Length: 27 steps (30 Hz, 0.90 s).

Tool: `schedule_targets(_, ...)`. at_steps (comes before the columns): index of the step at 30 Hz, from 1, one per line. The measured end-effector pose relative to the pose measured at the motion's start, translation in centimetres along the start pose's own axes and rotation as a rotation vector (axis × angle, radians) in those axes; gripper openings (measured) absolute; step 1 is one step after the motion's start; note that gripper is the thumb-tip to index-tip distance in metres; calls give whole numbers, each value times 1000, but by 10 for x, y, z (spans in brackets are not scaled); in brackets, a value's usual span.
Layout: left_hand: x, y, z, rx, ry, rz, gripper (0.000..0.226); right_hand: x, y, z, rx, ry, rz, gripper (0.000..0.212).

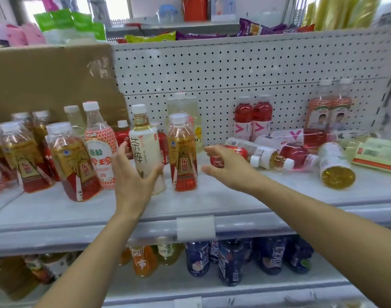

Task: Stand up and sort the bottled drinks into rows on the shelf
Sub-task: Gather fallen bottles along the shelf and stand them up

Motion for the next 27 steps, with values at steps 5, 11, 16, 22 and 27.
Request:
schedule_targets(5,-39,-31,98,114,-534,-25,47,-22,68,65,-320,-99,131,44)
schedule_targets(11,-10,-171,132,359,-404,-547,70,-15,114,139,-563,-288,-54,62)
schedule_targets(16,36,-230,122,951,-346,-679,91,-7,110,153,-772,-176,-217,51)
schedule_targets(22,44,-229,128,1015,-307,-531,84,-3,104,145,-923,-15,-220,48)
schedule_targets(27,42,-186,114,423,27,-227,71,-6,126,130,-768,32,-197,41)
Point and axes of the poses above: each hand's wrist, its own x-axis towards the middle knuckle, its own y-axis out of the back of the hand, z = x × y, the point moved 7 cm from there along x, towards the middle knuckle, and after that the axes turned 10 degrees about -z, right-handed, at the moved point
